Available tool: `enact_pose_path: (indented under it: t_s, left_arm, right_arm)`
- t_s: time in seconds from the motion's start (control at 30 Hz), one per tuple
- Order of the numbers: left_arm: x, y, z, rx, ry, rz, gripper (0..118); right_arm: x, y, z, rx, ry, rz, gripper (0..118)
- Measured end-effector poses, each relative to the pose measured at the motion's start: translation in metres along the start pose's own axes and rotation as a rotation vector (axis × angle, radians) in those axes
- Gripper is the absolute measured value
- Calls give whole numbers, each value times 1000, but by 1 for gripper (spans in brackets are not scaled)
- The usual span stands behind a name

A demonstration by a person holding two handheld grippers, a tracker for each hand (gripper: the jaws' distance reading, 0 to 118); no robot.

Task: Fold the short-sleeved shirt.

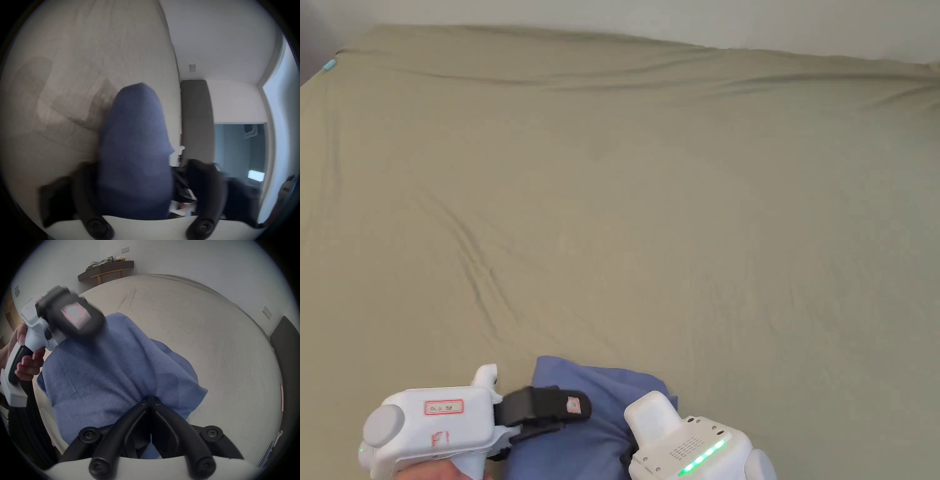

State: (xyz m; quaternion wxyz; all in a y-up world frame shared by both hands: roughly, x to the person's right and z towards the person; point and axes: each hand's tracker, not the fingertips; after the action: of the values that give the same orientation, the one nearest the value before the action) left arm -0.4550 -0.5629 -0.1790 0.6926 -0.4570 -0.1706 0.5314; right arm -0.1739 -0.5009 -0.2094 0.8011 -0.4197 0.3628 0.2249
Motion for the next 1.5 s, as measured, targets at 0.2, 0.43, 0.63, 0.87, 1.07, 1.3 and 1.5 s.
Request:
enact_pose_path:
  t_s: [0.2, 0.43, 0.63, 0.87, 1.07, 1.3, 1.5]
  left_arm:
    - [16, -14, 0, 23, 185, -152, 30]
    - [51, -30, 15, 54, 270, -287, 30]
    - [78, -37, 43, 148, 436, -422, 30]
    - [77, -32, 88, 201, 568, -410, 30]
    - [46, -22, 130, 238, 772, -431, 30]
    - [10, -3, 186, 255, 1042, -522, 30]
    - [-37, 34, 257, 281, 1228, -534, 30]
  right_arm:
    - [4, 4, 13, 18, 3, 28, 0]
    - [33, 49, 95, 287, -147, -30, 0]
    - [35, 75, 154, 473, -288, -43, 0]
    - [12, 94, 186, 603, -377, -44, 0]
    - [-3, 106, 187, 638, -372, -63, 0]
    - [-18, 113, 167, 607, -366, -38, 0]
    - [-24, 122, 147, 567, -364, -31, 0]
